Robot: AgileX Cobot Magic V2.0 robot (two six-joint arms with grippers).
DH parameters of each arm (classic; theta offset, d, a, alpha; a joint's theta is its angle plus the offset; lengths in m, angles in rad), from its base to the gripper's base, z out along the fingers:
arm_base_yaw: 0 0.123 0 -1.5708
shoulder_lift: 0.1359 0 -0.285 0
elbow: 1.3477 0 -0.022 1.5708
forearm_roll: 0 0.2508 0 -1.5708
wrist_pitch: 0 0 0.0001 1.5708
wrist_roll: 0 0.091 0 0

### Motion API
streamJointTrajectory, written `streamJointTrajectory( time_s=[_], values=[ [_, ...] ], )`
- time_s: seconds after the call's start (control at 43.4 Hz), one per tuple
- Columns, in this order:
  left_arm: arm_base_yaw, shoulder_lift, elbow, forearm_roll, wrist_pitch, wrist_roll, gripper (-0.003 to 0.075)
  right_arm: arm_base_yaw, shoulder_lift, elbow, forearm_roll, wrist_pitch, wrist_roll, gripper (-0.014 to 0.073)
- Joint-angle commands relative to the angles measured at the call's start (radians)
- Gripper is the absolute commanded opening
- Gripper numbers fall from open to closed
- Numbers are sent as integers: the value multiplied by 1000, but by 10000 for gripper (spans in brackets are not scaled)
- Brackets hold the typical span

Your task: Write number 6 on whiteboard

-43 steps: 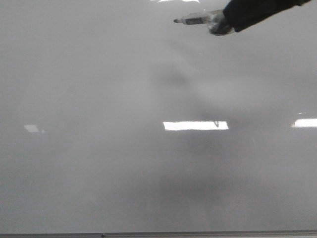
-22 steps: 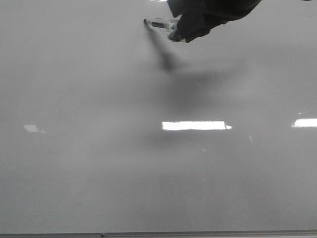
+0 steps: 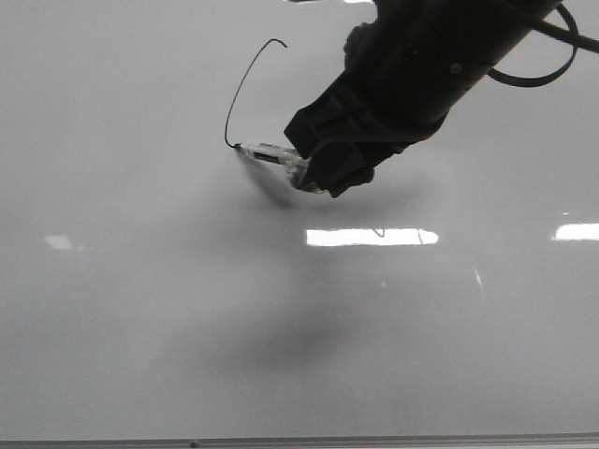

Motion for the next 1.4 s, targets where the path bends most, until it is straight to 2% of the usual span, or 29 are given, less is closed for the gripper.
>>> streamJointTrajectory(
  time_s=[0.0, 0.253, 0.415, 0.576, 0.714, 0.829, 0.921, 0.99, 1.059, 1.082, 1.198, 1.244, 1.382],
  values=[
    [0, 13, -27, -18, -82, -13, -20, -44, -70, -22, -12, -61, 1, -60],
    [0, 13, -27, -18, -82, -13, -20, -22, -50, -73, -14, -94, 0, -60],
    [0, 13, -27, -18, -82, -13, -20, 39, -11, -113, -51, 12, -7, -60],
    [0, 13, -27, -20, -83, -13, -20, 82, -172, -24, -68, 12, -11, -60],
    [0, 48, -32, -20, -66, -13, -20, 118, -301, 59, -153, 90, -16, -60],
    [0, 158, -65, -14, -42, 3, -20, 157, -349, 73, -229, 183, -16, -60],
    [0, 269, -134, -14, -1, 100, -12, 212, -370, 73, -313, 238, -18, -60],
    [0, 354, -210, -14, 50, 198, 36, 261, -376, 73, -363, 266, -18, -60],
    [0, 441, -283, -14, 111, 272, 134, 317, -376, 73, -399, 281, -18, -60],
    [0, 476, -311, -14, 139, 294, 197, 336, -376, 73, -408, 281, -18, -60],
    [-2, 623, -411, -14, 218, 360, 405, 403, -377, 72, -424, 271, -18, -60],
    [-7, 675, -447, -14, 256, 399, 445, 422, -381, 72, -424, 261, -18, -60],
    [-58, 791, -519, 10, 295, 459, 438, 444, -382, 72, -423, 221, -18, -60]
  ],
)
